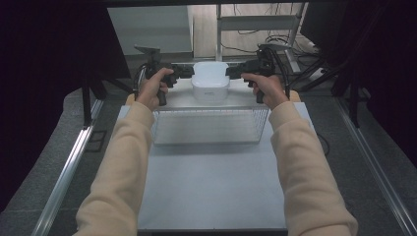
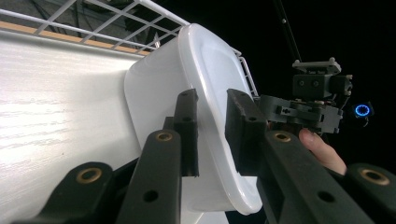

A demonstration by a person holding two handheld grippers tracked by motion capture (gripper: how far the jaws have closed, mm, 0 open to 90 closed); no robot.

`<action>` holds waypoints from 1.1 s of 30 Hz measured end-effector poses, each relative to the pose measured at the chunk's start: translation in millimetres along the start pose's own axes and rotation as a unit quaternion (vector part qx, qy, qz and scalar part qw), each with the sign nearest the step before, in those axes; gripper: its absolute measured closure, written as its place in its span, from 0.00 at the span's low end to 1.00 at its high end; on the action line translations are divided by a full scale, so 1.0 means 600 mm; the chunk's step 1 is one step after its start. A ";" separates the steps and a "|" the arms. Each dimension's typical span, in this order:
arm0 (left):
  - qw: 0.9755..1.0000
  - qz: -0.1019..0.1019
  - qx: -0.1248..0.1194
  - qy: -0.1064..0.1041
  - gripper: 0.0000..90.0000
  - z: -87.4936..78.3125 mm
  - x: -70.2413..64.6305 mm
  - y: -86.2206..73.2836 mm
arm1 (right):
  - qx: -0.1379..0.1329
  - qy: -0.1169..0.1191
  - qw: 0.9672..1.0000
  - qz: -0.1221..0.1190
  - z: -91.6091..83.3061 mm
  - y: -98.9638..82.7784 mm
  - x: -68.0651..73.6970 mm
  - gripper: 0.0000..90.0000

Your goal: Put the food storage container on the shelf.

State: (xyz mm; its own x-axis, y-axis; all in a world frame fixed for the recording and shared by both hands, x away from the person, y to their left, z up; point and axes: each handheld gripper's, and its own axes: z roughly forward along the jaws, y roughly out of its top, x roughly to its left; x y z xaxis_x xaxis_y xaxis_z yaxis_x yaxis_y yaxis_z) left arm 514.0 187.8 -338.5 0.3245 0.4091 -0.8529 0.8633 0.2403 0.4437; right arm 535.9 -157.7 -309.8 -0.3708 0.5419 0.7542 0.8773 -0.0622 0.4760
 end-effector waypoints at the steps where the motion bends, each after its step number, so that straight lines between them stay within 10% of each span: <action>1: 1.000 0.000 0.000 0.000 0.81 0.000 0.000 0.000 | -0.002 -0.002 1.000 0.000 0.000 -0.001 0.001 0.75; 2: 1.000 0.005 -0.001 0.002 0.81 0.001 -0.002 -0.001 | -0.002 -0.002 1.000 0.000 0.000 -0.001 0.001 0.75; 3: 1.000 0.013 -0.005 0.010 0.67 0.002 -0.006 -0.002 | -0.012 -0.008 1.000 0.002 0.002 -0.003 0.008 0.52; 9: 0.992 0.090 -0.049 0.073 0.41 -0.020 -0.050 -0.019 | -0.050 -0.018 0.997 -0.055 -0.025 -0.021 0.051 0.33; 13: 0.981 0.148 -0.068 0.105 0.36 -0.051 -0.082 -0.049 | -0.063 -0.021 0.994 -0.092 -0.053 -0.038 0.065 0.32; 16: 0.971 0.189 -0.077 0.126 0.36 -0.080 -0.102 -0.100 | -0.059 -0.049 0.984 -0.162 -0.086 -0.074 0.073 0.31; 17: 0.971 0.189 -0.077 0.126 0.36 -0.080 -0.102 -0.100 | -0.059 -0.049 0.984 -0.162 -0.086 -0.074 0.073 0.31; 18: 0.964 0.217 -0.069 0.138 0.36 -0.093 -0.108 -0.131 | -0.053 -0.070 0.975 -0.202 -0.104 -0.104 0.073 0.29; 19: 0.964 0.217 -0.069 0.138 0.36 -0.093 -0.108 -0.131 | -0.053 -0.070 0.975 -0.202 -0.104 -0.104 0.073 0.29; 21: 0.954 0.250 -0.054 0.154 0.35 -0.109 -0.107 -0.182 | -0.056 -0.086 0.966 -0.237 -0.124 -0.141 0.067 0.28; 28: 0.942 0.286 -0.032 0.171 0.32 -0.123 -0.079 -0.294 | -0.061 -0.076 0.955 -0.280 -0.167 -0.252 0.014 0.26; 33: 0.940 0.288 -0.022 0.181 0.30 -0.118 -0.050 -0.345 | -0.062 -0.077 0.953 -0.286 -0.176 -0.311 -0.026 0.26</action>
State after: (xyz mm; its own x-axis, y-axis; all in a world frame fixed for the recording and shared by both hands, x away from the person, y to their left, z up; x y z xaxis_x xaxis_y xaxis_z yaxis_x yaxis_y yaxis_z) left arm 298.0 188.3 -385.1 0.5736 0.7531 -0.3223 0.5657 -0.0796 0.8208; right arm 346.0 -242.9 -362.4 -0.7199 0.6328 0.2850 0.4993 0.1871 0.8460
